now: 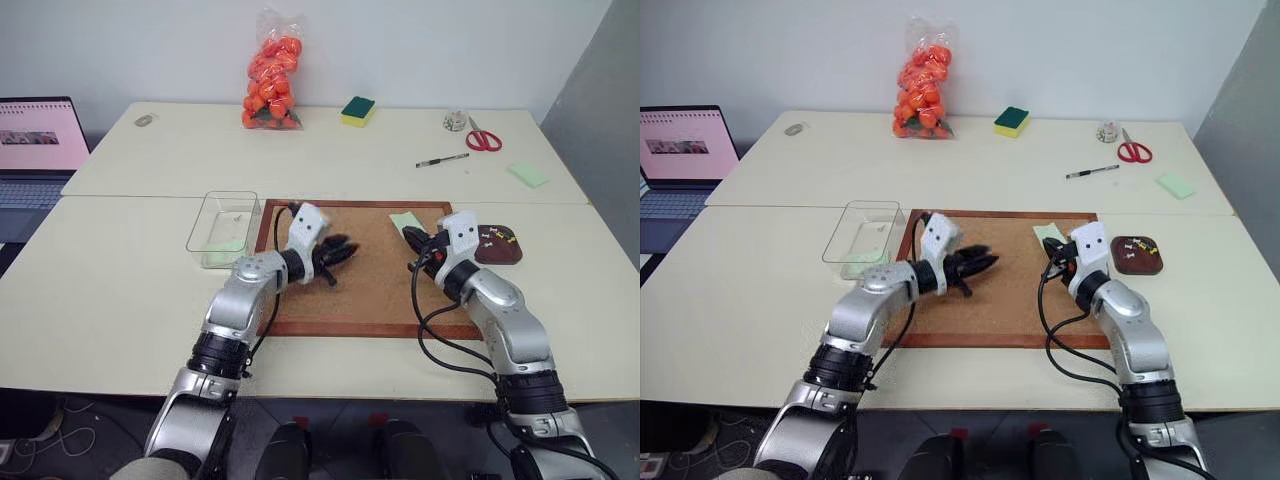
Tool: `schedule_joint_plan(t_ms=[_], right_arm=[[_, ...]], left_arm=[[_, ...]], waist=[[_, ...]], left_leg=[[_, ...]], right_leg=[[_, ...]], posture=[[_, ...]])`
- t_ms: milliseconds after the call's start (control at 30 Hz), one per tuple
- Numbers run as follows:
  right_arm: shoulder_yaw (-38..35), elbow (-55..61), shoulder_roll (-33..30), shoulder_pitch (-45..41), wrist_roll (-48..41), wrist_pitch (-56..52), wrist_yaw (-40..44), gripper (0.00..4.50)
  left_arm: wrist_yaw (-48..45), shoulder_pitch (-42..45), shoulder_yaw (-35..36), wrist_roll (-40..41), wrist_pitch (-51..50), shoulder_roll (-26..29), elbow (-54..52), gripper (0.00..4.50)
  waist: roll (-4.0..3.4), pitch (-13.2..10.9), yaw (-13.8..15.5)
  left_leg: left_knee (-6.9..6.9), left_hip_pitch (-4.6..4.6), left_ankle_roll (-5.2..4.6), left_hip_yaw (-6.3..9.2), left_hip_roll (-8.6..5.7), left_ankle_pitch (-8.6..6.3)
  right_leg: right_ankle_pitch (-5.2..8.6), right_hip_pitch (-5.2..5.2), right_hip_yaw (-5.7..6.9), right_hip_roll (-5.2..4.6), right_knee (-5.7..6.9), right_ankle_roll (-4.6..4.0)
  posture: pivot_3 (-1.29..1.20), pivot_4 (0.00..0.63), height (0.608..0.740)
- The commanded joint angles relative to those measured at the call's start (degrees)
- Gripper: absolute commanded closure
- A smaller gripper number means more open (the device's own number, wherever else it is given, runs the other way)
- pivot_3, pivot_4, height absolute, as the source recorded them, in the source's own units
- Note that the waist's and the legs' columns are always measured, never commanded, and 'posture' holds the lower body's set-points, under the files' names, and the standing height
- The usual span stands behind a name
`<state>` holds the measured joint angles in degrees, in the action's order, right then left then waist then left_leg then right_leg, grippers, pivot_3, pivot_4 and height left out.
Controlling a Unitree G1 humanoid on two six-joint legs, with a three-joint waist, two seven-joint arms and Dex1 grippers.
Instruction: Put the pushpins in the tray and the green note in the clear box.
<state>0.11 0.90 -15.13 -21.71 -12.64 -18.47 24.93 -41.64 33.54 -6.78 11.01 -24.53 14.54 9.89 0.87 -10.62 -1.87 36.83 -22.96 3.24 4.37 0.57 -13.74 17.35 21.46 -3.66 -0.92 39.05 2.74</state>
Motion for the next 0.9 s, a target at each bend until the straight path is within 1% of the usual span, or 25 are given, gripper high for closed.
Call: schedule_joint_plan(t_ms=[33,67,100,133,267,333,433,533,733,900], right_arm=[[-0.33,3.36,-0.35,-0.04,-0.62,-0.10,0.40,4.50],[-0.33,3.72,-0.37,0.08,-0.71,-0.27,0.43,4.50],[-0.30,3.96,-0.37,0.08,-0.79,-0.43,0.47,4.50],[-0.26,4.34,-0.44,0.14,-0.95,-0.70,0.67,4.50],[-0.14,6.56,-1.43,0.78,-1.90,-2.30,2.34,4.50],[-0.32,7.78,-2.04,1.18,-2.39,-3.32,3.04,4.50],[-0.36,10.06,-2.95,1.62,-3.80,-5.44,4.04,4.50],[-0.13,12.76,-3.80,2.09,-5.45,-8.19,5.13,4.50],[-0.03,17.50,-5.12,2.20,-9.17,-13.67,6.58,4.50],[-0.05,19.72,-5.53,1.68,-11.08,-16.62,6.77,4.50]], left_arm=[[-0.08,1.39,-0.09,-0.77,3.50,0.72,-0.64,2.91],[-0.85,1.77,-0.55,-1.74,6.00,1.55,-0.08,2.55],[-1.75,2.18,-0.90,-2.47,8.34,2.32,0.62,2.52],[-3.02,2.60,-1.40,-3.19,11.06,3.23,1.51,2.37],[-8.00,4.41,-3.07,-5.12,22.31,5.97,5.75,1.48],[-9.65,5.41,-3.51,-5.85,26.78,6.52,7.82,1.13],[-11.36,7.36,-3.93,-6.97,33.71,6.57,11.84,0.50],[-13.35,9.99,-4.42,-7.62,38.82,6.46,16.28,0.06],[-16.76,14.87,-6.57,-10.53,47.27,6.20,26.06,0.06],[-17.43,18.31,-8.85,-14.18,55.07,5.79,32.83,0.06]], waist=[[0.00,0.00,-0.02],[0.00,0.00,-0.01],[0.00,0.00,-0.03],[0.00,0.00,-0.04],[0.00,0.00,0.02],[0.00,0.00,0.03],[0.00,0.00,0.07],[0.01,0.00,0.05],[0.01,-0.01,-0.07],[0.02,-0.01,-0.02]], left_leg=[[0.00,0.00,0.00,0.00,0.00,0.00],[0.00,0.01,0.00,-0.01,-0.01,0.00],[0.00,-0.01,0.00,0.00,0.00,0.00],[-0.01,0.00,0.01,0.00,0.00,0.00],[-0.02,0.00,0.01,-0.02,-0.01,0.00],[-0.02,-0.02,0.01,-0.02,-0.02,0.00],[-0.02,-0.03,0.01,-0.02,-0.02,0.00],[-0.02,-0.04,0.00,0.00,-0.03,0.00],[-0.01,-0.05,0.00,-0.01,-0.02,0.00],[-0.02,-0.06,-0.01,0.01,-0.01,0.00]], right_leg=[[0.00,0.00,0.00,0.00,0.00,0.00],[0.00,0.00,-0.02,-0.01,-0.01,0.00],[0.00,0.02,0.00,0.00,-0.01,0.00],[0.00,0.02,-0.01,0.00,-0.01,0.00],[0.00,0.03,-0.02,0.00,-0.01,0.00],[0.00,0.03,-0.01,-0.01,-0.03,0.00],[0.00,0.03,0.00,-0.01,-0.04,0.00],[0.00,0.02,0.02,-0.01,-0.04,0.00],[0.00,0.04,0.02,0.02,-0.03,0.00],[0.00,0.05,0.02,0.06,-0.03,0.00]], posture=[[0.00,0.150,0.740],[0.00,0.150,0.740],[0.00,0.150,0.740],[0.00,0.150,0.740],[0.00,0.150,0.740],[0.00,0.150,0.740],[0.00,0.150,0.740],[0.00,0.150,0.740],[0.00,0.150,0.740],[0.00,0.150,0.740]])
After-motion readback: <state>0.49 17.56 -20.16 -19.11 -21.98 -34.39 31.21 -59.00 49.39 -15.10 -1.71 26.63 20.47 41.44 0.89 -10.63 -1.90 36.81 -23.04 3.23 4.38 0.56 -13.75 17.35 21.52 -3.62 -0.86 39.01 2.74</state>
